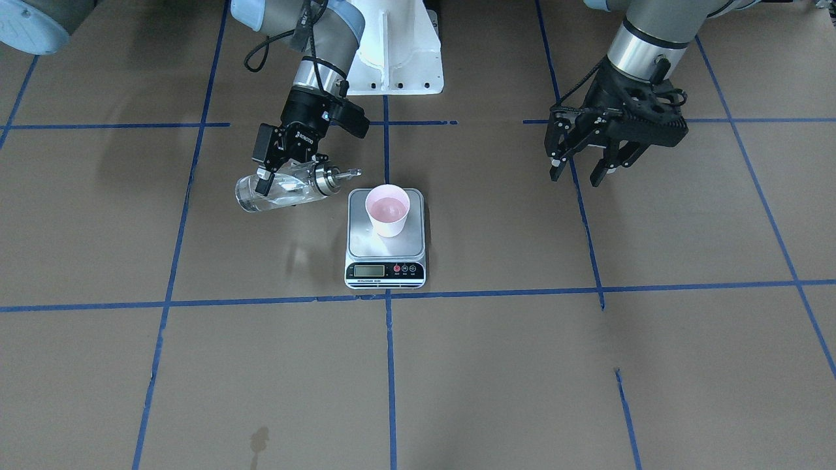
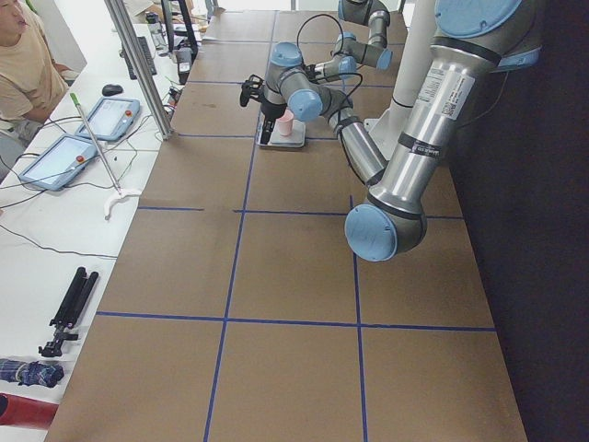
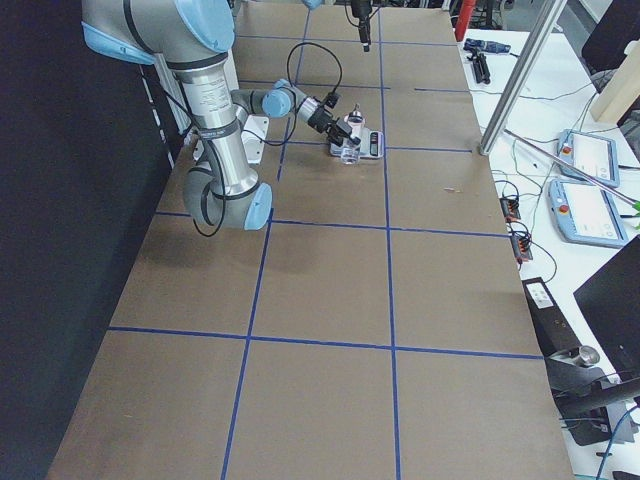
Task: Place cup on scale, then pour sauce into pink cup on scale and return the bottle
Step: 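Carry the bottle with the right gripper over the pink cup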
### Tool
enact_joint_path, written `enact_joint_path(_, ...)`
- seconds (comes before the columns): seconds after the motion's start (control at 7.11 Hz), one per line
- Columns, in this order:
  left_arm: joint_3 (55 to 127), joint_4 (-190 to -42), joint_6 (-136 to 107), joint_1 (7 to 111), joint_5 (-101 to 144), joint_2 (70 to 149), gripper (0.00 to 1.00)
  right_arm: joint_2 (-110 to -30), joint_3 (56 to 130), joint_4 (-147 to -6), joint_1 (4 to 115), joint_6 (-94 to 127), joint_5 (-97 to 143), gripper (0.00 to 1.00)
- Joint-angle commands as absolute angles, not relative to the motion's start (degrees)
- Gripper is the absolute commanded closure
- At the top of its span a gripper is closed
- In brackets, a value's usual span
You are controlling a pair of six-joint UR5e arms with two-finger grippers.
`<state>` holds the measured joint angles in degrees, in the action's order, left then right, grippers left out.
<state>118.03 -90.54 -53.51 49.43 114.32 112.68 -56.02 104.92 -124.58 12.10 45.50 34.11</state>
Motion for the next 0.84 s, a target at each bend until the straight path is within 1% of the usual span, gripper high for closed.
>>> enact_joint_path(0.0, 118.04, -90.62, -53.61, 49.39, 115.57, 112.59, 0.32, -54.05, 102.58, -131.48, 11.78, 42.29, 33.31, 1.0)
enact_joint_path(0.28, 118.04, -90.62, -53.61, 49.39, 115.66, 112.59, 0.32, -51.87, 98.81, -133.75, 11.78, 41.84, 31.73, 1.0)
enact_joint_path(0.7, 118.3, -90.53, -53.7, 49.39, 115.66, 112.59, 0.32, -50.71, 97.48, -136.84, 11.87, 41.84, 30.77, 1.0)
